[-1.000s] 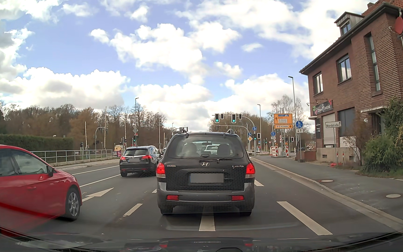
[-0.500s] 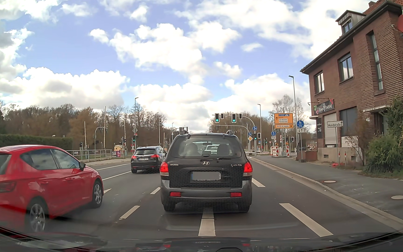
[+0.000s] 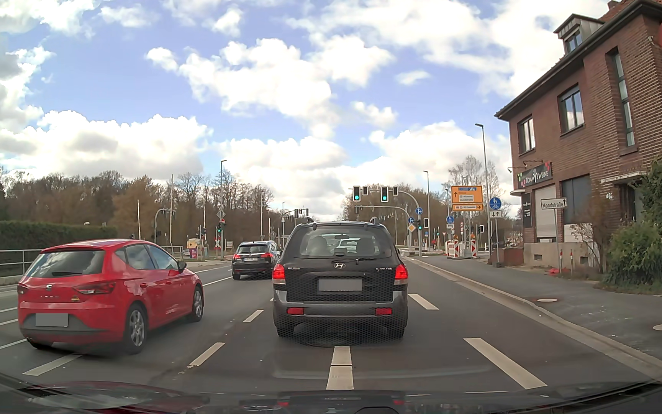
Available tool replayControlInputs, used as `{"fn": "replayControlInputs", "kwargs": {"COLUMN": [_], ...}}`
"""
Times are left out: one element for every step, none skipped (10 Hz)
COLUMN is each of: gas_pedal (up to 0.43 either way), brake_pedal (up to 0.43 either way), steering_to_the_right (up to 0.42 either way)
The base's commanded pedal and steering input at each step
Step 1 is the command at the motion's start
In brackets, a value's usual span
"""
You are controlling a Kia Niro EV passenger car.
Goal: Follow the waypoints while adhering to traffic rules and regulations
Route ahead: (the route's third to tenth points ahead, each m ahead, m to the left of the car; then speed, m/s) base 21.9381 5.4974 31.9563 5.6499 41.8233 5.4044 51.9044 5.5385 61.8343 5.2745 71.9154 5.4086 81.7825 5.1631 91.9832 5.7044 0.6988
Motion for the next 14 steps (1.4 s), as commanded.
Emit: {"fn": "replayControlInputs", "kwargs": {"gas_pedal": [0.0, 0.098, 0.197, 0.228, 0.26, 0.28, 0.28, 0.287, 0.287, 0.287, 0.299, 0.331, 0.339, 0.35], "brake_pedal": [0.0, 0.0, 0.0, 0.0, 0.0, 0.0, 0.0, 0.0, 0.0, 0.0, 0.0, 0.0, 0.0, 0.0], "steering_to_the_right": [-0.002, -0.002, -0.002, -0.002, -0.002, -0.002, -0.002, -0.002, -0.002, -0.002, -0.002, -0.002, -0.002, -0.002]}}
